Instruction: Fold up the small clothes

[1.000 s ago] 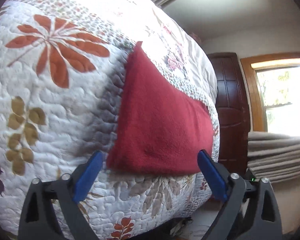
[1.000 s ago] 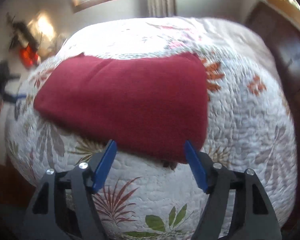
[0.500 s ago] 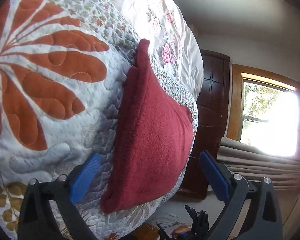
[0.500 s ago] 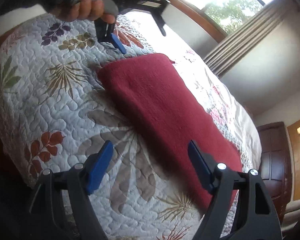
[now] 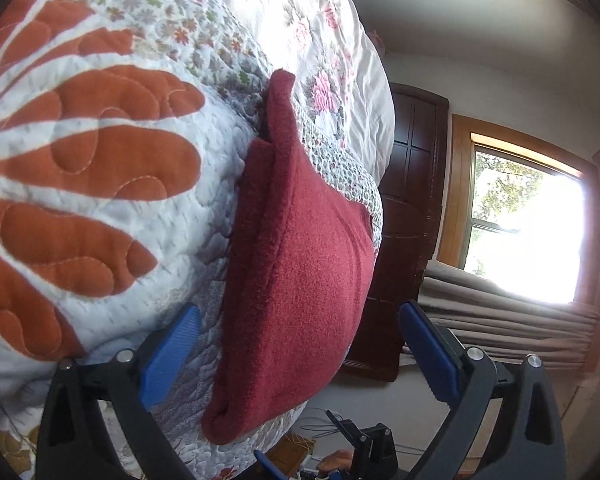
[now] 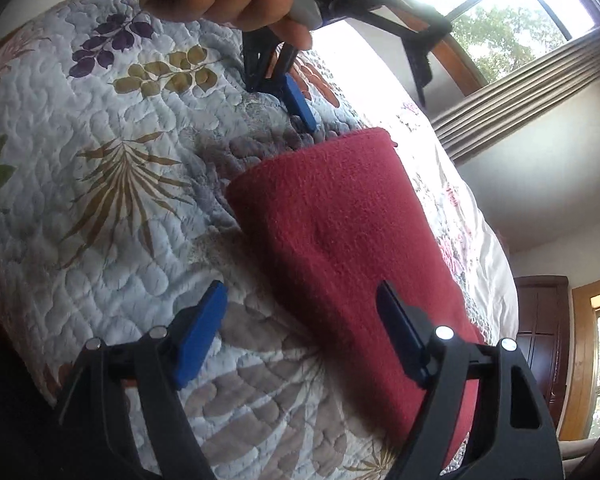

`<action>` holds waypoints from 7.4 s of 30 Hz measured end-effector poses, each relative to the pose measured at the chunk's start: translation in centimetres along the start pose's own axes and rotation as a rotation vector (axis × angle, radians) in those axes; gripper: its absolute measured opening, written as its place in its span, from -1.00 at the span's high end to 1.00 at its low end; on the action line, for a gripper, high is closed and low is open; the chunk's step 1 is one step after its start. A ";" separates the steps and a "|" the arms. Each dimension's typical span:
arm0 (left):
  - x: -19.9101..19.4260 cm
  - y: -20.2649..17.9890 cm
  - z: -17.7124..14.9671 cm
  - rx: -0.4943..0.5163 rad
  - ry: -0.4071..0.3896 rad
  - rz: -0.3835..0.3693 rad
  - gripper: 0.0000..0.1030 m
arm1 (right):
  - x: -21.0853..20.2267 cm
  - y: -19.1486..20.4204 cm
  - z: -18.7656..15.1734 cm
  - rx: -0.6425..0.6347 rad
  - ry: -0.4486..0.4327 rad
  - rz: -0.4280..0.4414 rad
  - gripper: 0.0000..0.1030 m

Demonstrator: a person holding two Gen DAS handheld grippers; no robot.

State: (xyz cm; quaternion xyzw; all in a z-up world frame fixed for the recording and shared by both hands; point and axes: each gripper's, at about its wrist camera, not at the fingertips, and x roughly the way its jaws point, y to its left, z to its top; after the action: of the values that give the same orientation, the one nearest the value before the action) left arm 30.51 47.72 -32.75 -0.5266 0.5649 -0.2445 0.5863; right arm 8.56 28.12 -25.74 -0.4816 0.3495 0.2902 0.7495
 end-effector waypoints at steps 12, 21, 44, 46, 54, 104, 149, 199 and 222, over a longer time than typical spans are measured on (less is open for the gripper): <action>2.5 -0.1 3.7 -0.011 0.061 -0.117 -0.92 | 5.2 1.2 2.3 -0.063 -0.033 -0.115 -0.50; 2.0 0.9 3.6 -0.010 0.053 -0.165 -0.92 | 5.6 -0.4 1.9 -0.013 -0.050 -0.112 -0.50; 0.6 1.4 3.0 -0.053 0.080 -0.146 -0.92 | 5.3 -12.7 2.8 0.473 -0.089 0.149 0.63; 0.7 1.1 2.6 -0.047 0.091 -0.127 -0.92 | 5.2 -14.9 2.0 0.599 -0.125 0.234 0.63; 2.6 0.6 2.6 -0.070 0.123 -0.095 -0.92 | 4.9 -15.8 2.4 0.587 -0.120 0.213 0.63; 10.0 -25.4 -3.5 0.289 0.060 0.269 0.60 | -5.7 -24.0 -7.7 0.789 -0.354 0.128 0.66; 34.0 -31.0 -7.4 0.397 0.203 0.670 0.60 | 0.7 -30.6 -25.1 1.225 -0.330 0.305 0.66; 41.3 -28.7 -9.2 0.433 0.165 0.864 0.47 | 6.0 -28.7 -31.5 1.520 -0.342 0.616 0.63; 23.7 -26.9 -19.5 0.566 -0.007 0.590 -0.70 | 2.7 -33.1 -35.8 1.070 -0.422 0.915 -0.11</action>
State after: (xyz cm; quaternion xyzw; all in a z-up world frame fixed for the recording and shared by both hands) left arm 26.57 11.40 -14.58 -0.1604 0.6002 -0.2100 0.7549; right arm 26.97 -16.90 -21.14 0.2103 0.4577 0.4501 0.7373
